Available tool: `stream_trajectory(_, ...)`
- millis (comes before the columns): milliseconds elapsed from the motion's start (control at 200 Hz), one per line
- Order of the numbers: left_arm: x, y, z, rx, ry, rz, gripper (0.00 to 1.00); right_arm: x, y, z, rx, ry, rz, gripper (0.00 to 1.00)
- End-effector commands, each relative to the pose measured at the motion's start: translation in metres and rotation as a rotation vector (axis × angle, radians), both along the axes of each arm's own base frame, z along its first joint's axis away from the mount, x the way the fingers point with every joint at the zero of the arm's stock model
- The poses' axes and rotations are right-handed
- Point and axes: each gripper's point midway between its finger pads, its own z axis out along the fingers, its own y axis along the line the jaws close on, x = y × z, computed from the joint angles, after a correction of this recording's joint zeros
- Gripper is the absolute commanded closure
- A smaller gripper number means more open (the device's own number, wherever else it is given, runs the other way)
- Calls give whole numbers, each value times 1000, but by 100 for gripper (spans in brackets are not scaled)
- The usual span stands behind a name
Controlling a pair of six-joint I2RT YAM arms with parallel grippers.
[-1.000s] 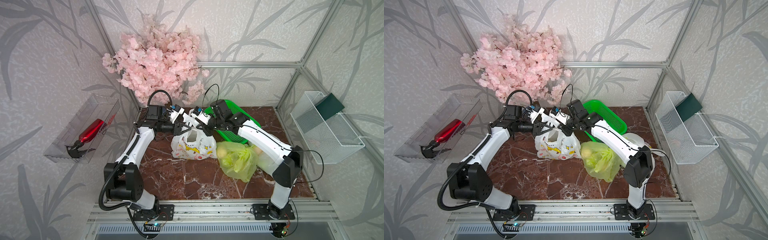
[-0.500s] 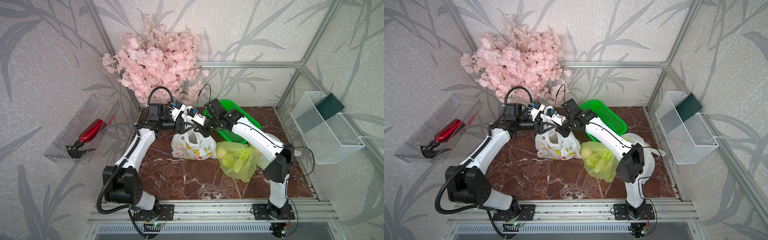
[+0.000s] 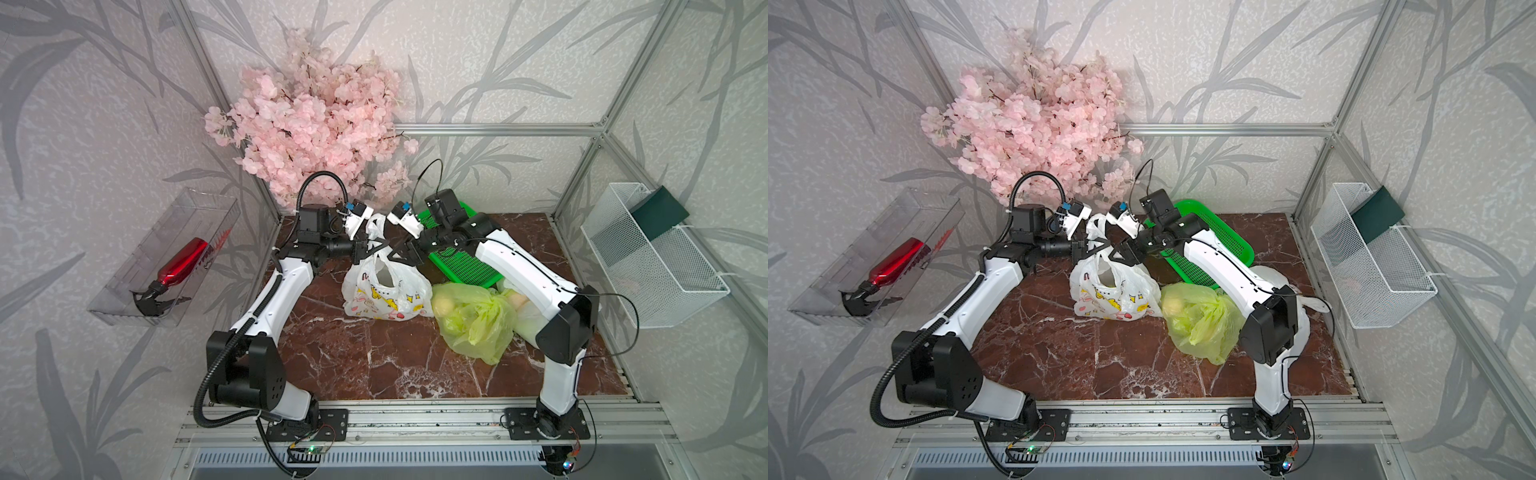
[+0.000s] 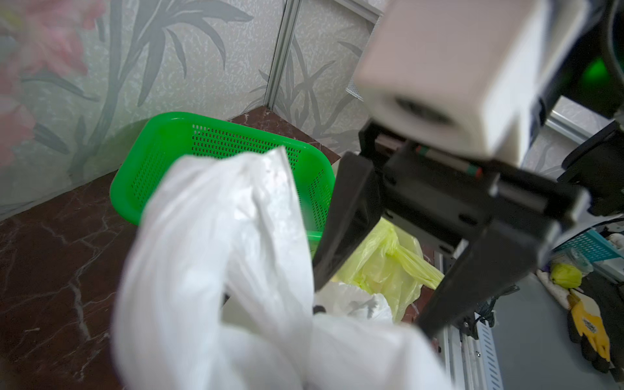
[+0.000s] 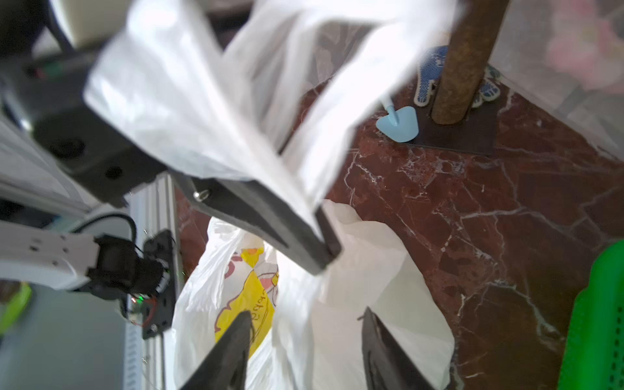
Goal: Place the pears into plastic bags & tie knots
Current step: Tie the plastic bag at the center of the board.
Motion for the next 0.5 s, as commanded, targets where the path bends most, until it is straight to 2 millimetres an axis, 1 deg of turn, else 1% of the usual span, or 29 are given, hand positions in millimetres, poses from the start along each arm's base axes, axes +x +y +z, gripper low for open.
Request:
stream_trajectory(0,1,3,-14,64,-8,-2,96,14,-3,61,248,122,-97,44)
stream_trajectory(110,1,1,-15,82,-20,-8,95,23,6,63,233,149,-144,43)
stream_trajectory(195,-2,-1,-11,75,-36,-20,95,26,16,64,214,147,-147,43)
stream_trajectory(350,-7,-4,-9,71,-44,-42,95,24,37,70,208,148,-97,45)
stream_trajectory(445,-9,-4,-8,72,-53,-48,95,23,47,66,180,150,-78,48)
stream_trajectory(500,-10,-4,-7,72,-59,-51,95,25,48,64,165,153,-77,50)
